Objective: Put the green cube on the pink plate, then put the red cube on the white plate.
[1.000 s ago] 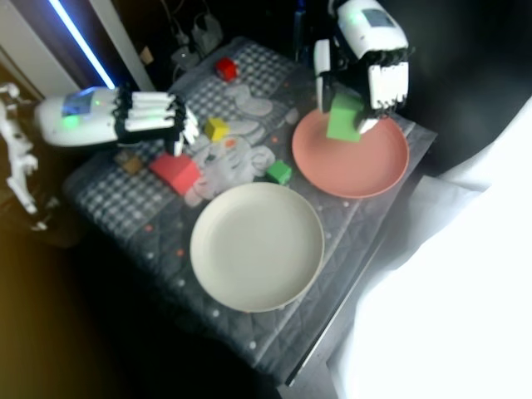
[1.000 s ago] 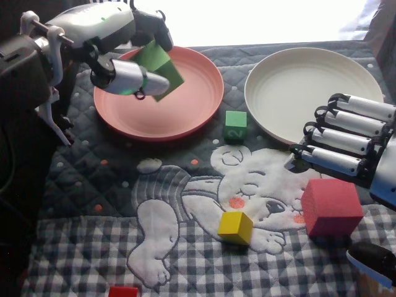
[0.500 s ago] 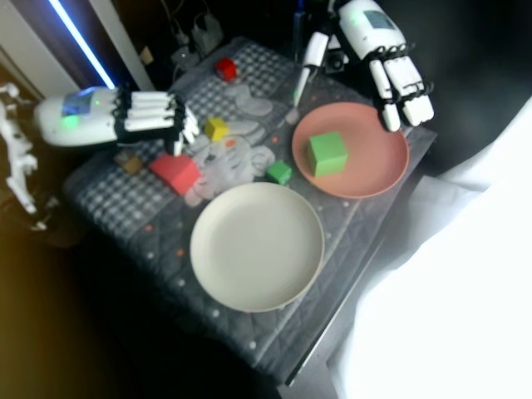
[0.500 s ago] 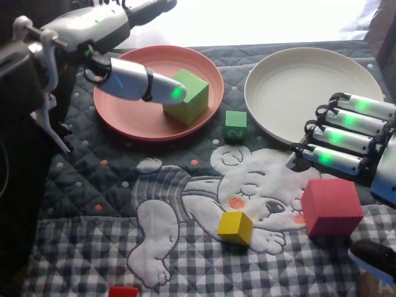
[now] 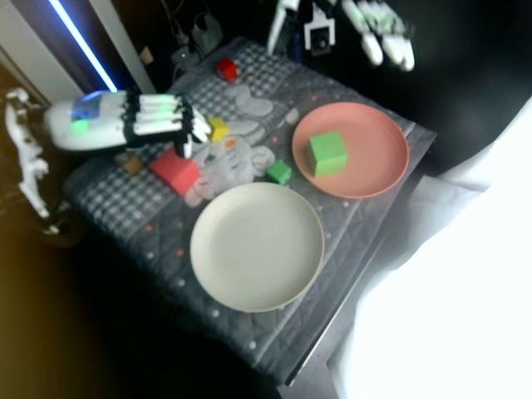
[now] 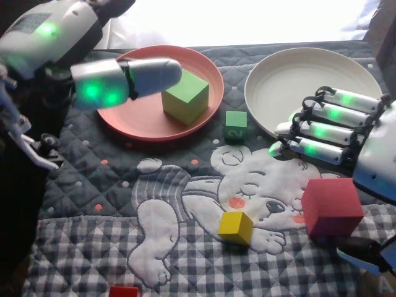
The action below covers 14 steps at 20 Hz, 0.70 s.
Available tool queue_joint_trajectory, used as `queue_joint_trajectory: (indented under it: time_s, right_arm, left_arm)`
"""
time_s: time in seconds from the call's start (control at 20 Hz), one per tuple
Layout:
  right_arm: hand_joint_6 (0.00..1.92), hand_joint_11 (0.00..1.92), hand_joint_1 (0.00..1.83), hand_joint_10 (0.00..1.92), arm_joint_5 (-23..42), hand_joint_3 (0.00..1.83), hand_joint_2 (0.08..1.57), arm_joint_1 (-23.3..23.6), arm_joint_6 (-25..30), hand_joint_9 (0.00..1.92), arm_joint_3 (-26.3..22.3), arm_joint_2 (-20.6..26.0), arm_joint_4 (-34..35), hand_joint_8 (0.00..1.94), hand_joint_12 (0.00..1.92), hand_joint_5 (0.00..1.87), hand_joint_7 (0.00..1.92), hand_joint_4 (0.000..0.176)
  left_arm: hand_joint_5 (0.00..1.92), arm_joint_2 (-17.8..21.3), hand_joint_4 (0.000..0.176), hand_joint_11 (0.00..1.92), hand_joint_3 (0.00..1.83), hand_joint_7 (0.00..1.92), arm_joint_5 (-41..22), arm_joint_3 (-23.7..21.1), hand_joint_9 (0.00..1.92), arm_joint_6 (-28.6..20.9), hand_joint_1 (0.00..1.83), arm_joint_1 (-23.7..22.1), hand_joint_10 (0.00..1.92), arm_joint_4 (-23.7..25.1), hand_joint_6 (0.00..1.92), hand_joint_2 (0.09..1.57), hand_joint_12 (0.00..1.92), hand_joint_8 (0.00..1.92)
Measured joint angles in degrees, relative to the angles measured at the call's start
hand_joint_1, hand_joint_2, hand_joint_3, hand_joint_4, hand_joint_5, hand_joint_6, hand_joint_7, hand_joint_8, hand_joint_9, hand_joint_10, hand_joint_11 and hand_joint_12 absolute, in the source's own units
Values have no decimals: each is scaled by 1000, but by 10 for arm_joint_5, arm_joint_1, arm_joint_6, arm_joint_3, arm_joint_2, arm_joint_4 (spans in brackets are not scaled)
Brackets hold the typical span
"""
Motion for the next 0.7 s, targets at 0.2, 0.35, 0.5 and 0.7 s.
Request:
queue_joint_trajectory:
  time_s: [0.2,0.35,0.5,0.7]
  right_arm:
    - [280,0,850,528,45,690,406,6,3,46,13,-16,-2,25,1399,212,183,0]
    - [188,0,831,526,62,518,548,9,10,119,23,-29,-2,12,1477,330,231,0]
    - [71,0,823,411,80,273,758,12,13,188,29,-35,-2,6,1465,423,287,0]
    - [80,261,1281,486,90,27,984,16,18,543,35,-40,-1,66,1538,782,651,0]
  left_arm:
    - [143,12,41,0,0,107,-57,-21,79,1,323,26,10,1,2,1059,660,3]
    - [167,15,46,0,6,186,-76,-23,132,1,343,35,23,3,3,1089,981,9]
    - [171,15,60,0,3,191,-89,-28,143,0,373,40,19,9,1,1102,1004,3]
    - [190,15,74,0,1,218,-94,-28,184,0,381,43,24,15,3,1116,1091,4]
